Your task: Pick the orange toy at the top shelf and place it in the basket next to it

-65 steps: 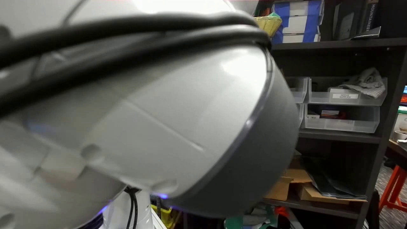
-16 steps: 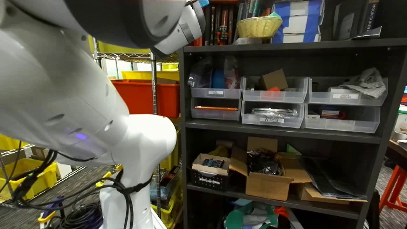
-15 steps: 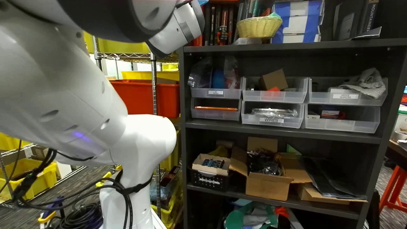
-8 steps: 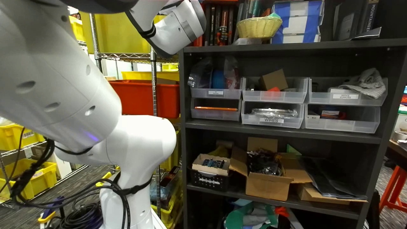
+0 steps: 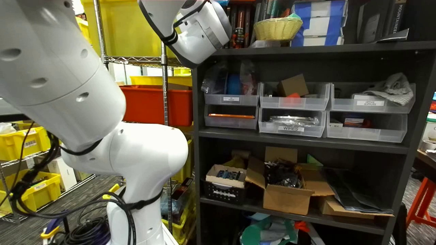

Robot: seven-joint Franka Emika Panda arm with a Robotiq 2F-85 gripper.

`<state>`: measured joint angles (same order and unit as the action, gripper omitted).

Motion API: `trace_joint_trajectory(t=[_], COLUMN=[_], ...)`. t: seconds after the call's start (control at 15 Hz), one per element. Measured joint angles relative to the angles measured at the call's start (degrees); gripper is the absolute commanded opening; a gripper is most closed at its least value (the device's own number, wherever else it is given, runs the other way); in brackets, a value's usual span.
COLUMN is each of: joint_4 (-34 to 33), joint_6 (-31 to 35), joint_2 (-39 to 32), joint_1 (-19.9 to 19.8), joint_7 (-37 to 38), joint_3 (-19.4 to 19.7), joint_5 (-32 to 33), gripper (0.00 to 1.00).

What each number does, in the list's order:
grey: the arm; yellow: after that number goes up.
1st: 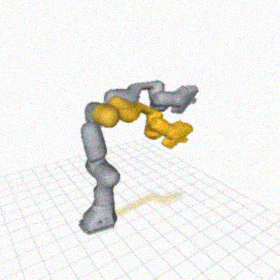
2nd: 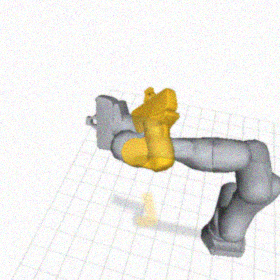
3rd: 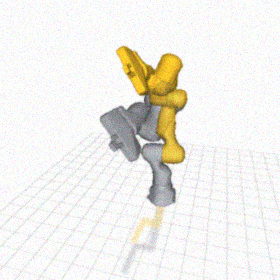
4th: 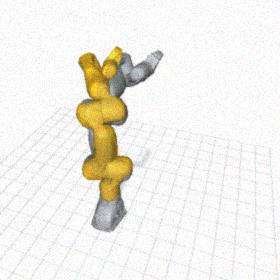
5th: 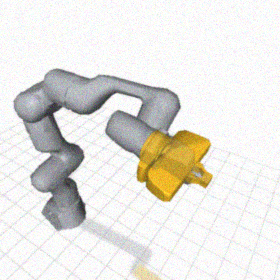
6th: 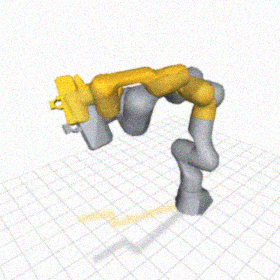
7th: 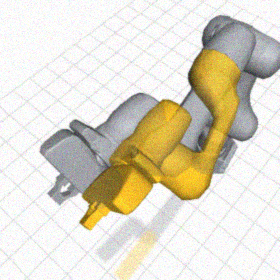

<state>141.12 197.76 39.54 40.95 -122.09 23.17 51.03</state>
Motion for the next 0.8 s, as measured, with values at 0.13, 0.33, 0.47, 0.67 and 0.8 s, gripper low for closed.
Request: trace_joint_trajectory(t=[0.13, 0.33, 0.47, 0.67, 0.8], joint_4=[-0.34, -0.87, -1.03, -0.93, -0.63], joint_6=[0.00, 0.00, 0.00, 0.00, 0.00], joint_2=[-1.02, -1.72, -1.77, -1.76, -1.76], joint_1=[-2.06, -5.01, -6.62, -8.29, -8.68], joint_7=[-4.12, -10.42, -14.79, -19.99, -20.18], joint_3=[-0.44, -1.31, -1.89, -2.65, -2.94], joint_5=[0.91, 2.13, 2.94, 3.20, 3.20], gripper=[1.00, 1.00, 1.00, 1.00, 1.00])
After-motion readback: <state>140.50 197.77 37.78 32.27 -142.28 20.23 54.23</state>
